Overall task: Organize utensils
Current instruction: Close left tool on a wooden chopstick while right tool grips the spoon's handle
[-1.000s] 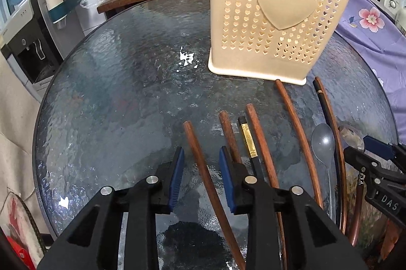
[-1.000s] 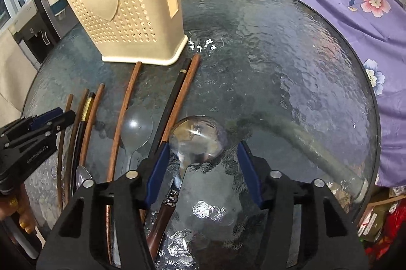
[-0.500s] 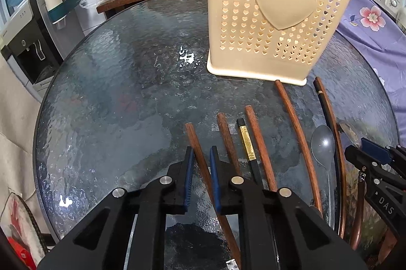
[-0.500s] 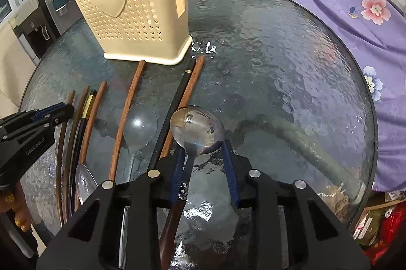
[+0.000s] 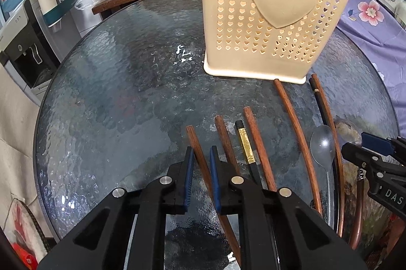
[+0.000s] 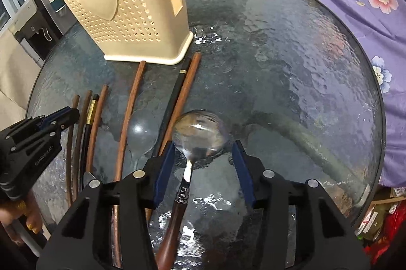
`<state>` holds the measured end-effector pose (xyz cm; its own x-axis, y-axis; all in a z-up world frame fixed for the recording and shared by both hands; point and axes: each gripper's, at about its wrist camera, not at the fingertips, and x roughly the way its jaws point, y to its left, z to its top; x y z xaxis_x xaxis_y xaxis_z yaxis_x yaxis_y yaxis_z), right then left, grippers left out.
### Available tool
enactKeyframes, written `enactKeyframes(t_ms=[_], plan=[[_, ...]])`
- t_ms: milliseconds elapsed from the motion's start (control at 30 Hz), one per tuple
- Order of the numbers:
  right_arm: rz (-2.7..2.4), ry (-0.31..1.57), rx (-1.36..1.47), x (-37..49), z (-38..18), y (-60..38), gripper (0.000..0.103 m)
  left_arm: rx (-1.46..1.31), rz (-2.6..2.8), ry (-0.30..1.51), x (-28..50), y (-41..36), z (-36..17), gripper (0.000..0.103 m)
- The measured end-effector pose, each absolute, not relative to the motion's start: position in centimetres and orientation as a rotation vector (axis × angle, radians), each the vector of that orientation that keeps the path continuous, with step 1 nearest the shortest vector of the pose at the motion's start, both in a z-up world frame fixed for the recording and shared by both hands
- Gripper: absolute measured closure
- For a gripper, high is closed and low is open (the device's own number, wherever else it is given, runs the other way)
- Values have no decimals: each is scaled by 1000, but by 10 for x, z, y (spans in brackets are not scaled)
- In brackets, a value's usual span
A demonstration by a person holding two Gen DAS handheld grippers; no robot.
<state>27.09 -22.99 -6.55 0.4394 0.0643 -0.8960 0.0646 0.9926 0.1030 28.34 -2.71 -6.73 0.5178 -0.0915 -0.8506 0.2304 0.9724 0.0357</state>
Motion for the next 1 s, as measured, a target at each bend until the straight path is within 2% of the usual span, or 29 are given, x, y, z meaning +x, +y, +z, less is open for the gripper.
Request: enactKeyframes(t_ms=[367, 400, 433, 500, 700, 767, 833, 867, 1000], plan=[[-24, 1113, 123, 281, -65, -217, 64, 161, -201, 1014, 283, -32, -68, 92], [-26, 1105, 123, 278, -64, -216, 71, 163, -201, 1013, 282, -32, -68, 92], [-22, 1101, 121, 277, -64, -215, 84, 162, -200, 1013, 282, -32, -68, 92], [-12, 1099, 115, 272, -63, -215, 88, 149, -201, 1013, 282, -31, -68, 93], [5, 1098, 128, 266, -65, -220, 88, 167, -191, 1007, 279, -35, -68, 93], [-3, 1084, 117, 265, -61, -223, 83, 168, -193, 1009, 280, -35, -68, 93], [-6, 1074, 112, 266, -57, -228, 64, 164, -196, 1012, 281, -35, -68, 93], [-4, 1073, 115, 267, -56, -230, 62, 163, -197, 1014, 282, -35, -68, 93], [-6, 1090, 96, 275, -58, -233, 61, 169, -196, 1015, 284, -36, -67, 93]])
